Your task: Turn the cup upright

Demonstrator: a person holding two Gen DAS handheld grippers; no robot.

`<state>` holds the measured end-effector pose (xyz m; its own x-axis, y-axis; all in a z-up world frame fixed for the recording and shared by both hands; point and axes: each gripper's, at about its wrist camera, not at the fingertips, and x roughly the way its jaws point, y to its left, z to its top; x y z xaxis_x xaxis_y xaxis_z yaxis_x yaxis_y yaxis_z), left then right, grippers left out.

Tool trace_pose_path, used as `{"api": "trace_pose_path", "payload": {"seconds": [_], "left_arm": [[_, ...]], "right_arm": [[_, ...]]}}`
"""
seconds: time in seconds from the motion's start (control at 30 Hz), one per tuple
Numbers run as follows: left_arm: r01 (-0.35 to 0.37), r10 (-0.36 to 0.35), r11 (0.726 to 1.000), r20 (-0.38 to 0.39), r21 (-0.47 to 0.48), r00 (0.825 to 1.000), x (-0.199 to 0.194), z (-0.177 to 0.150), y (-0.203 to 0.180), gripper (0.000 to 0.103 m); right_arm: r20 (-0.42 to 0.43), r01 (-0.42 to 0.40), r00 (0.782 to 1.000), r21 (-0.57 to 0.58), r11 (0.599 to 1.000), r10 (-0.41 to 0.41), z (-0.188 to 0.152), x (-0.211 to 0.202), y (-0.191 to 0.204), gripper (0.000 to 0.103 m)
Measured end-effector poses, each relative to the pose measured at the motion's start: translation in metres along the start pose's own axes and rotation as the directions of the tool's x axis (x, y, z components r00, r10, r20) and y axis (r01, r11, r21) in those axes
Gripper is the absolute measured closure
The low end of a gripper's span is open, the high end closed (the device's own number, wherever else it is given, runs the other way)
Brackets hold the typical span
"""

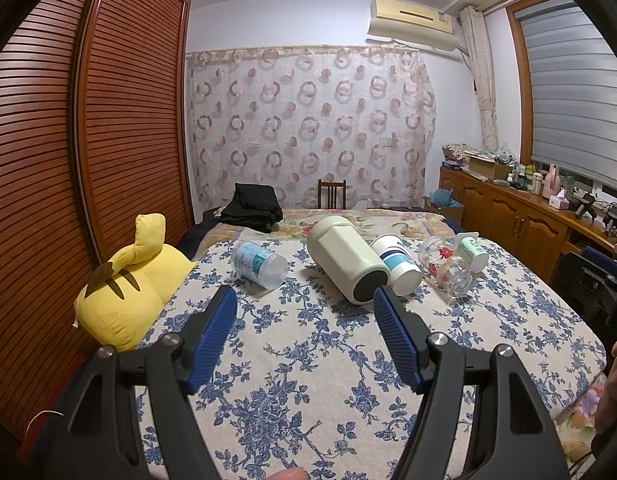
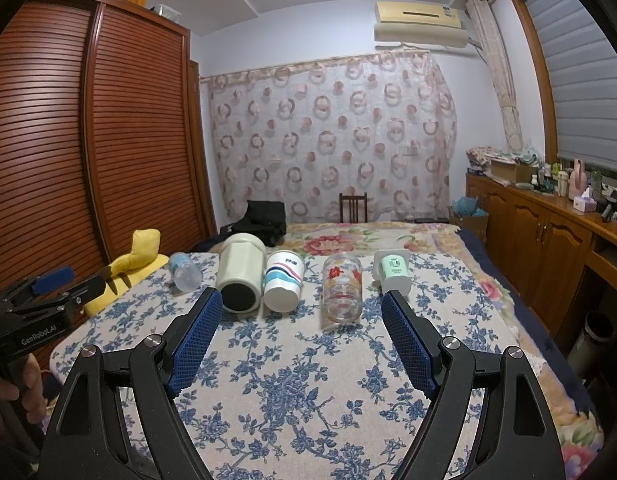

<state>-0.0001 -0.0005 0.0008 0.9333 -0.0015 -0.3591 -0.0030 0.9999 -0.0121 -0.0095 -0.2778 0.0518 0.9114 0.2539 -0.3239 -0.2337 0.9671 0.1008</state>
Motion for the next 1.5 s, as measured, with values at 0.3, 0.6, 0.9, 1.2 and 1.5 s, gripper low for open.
{"api": "trace_pose_path", "payload": {"seconds": [0.3,0.6,0.9,1.2,1.5], "left_arm": [[-0.002,0.002,1.000,0.000,0.002,1.000,0.001,0.001,0.000,0.032],[0.000,0.000,1.000,0.000,0.000,1.000,0.000,0.000,0.000,0.032],[0.000,0.000,1.000,-0.024,0.001,1.000,0.010,-0.004,0.002,0.032],[0.022,-0.018,0.999,-0.116,0.026,0.993,0.038,-0.017,0.012,0.032],[0.066,-0.051,0.996,-0.207,0.064,0.977,0.070,-0.021,0.023,0.032]], "right_arm": [[-0.002,0.000,1.000,-0.001,1.000,0.000,-0.002,0.000,0.002,0.019],[0.001,-0.003,1.000,0.002,1.000,0.003,-0.004,0.000,0.004,0.019],[-0.007,-0.003,1.000,0.001,1.000,0.003,-0.004,0.000,0.003,0.019],[-0.059,-0.037,0.998,-0.016,0.999,0.036,-0.005,0.026,0.003,0.019],[-0.202,-0.109,0.975,-0.067,0.992,0.093,0.012,0.098,0.010,0.020]]}}
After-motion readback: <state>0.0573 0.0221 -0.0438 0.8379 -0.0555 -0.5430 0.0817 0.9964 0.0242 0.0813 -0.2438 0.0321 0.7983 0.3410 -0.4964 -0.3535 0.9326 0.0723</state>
